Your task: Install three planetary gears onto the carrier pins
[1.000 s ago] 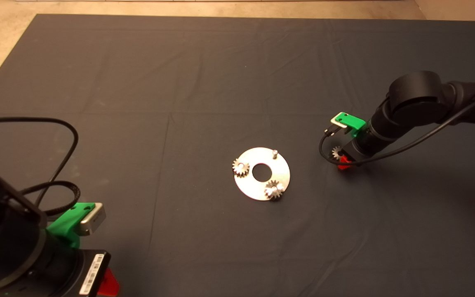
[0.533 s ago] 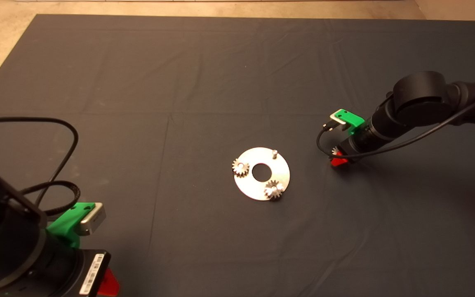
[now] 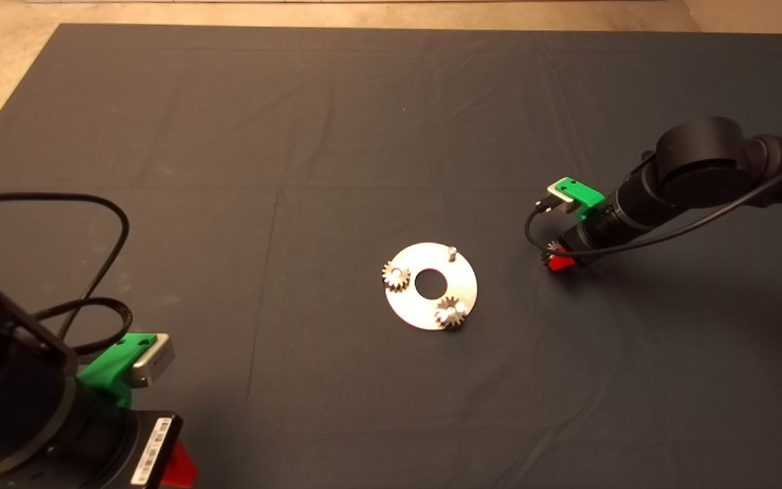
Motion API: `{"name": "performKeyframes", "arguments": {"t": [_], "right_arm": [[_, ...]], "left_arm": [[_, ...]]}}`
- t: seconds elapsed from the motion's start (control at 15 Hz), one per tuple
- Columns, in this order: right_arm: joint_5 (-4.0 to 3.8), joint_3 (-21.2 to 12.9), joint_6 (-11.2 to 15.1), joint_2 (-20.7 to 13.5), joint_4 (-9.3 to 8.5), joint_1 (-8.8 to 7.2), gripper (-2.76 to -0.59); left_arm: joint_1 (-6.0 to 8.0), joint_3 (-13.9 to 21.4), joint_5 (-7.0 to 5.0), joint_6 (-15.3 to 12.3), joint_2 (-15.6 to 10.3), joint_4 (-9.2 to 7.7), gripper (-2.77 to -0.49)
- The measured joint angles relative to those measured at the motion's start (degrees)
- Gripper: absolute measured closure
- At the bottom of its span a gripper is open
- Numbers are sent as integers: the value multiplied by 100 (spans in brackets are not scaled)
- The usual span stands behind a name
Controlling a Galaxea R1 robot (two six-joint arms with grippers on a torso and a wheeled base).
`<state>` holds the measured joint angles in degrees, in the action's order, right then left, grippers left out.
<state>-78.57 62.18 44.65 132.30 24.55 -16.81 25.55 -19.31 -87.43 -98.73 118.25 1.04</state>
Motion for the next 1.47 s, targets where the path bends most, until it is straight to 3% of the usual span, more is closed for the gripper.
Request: {"name": "performKeyframes", "arguments": {"t": [0.47, 0.6, 1.0, 1.13, 1.33, 1.47], "right_arm": [[11, 0, 0, -24, 1, 0, -151], [18, -11, 0, -26, 0, 0, -136], [34, -11, 0, -26, 0, 0, -127], [92, -11, 0, -28, 2, 0, -119], [338, -11, 0, -103, 0, 0, -109], [378, -9, 0, -133, 0, 1, -109]], "left_arm": [[0, 0, 0, 0, 1, 0, -189], [0, 0, 0, 0, 2, 0, -189], [-1, 0, 0, 0, 2, 0, -189], [-1, 0, 0, 0, 2, 0, -189], [-31, 0, 0, 0, 2, 0, -189], [-33, 0, 0, 0, 5, 0, -189]]}}
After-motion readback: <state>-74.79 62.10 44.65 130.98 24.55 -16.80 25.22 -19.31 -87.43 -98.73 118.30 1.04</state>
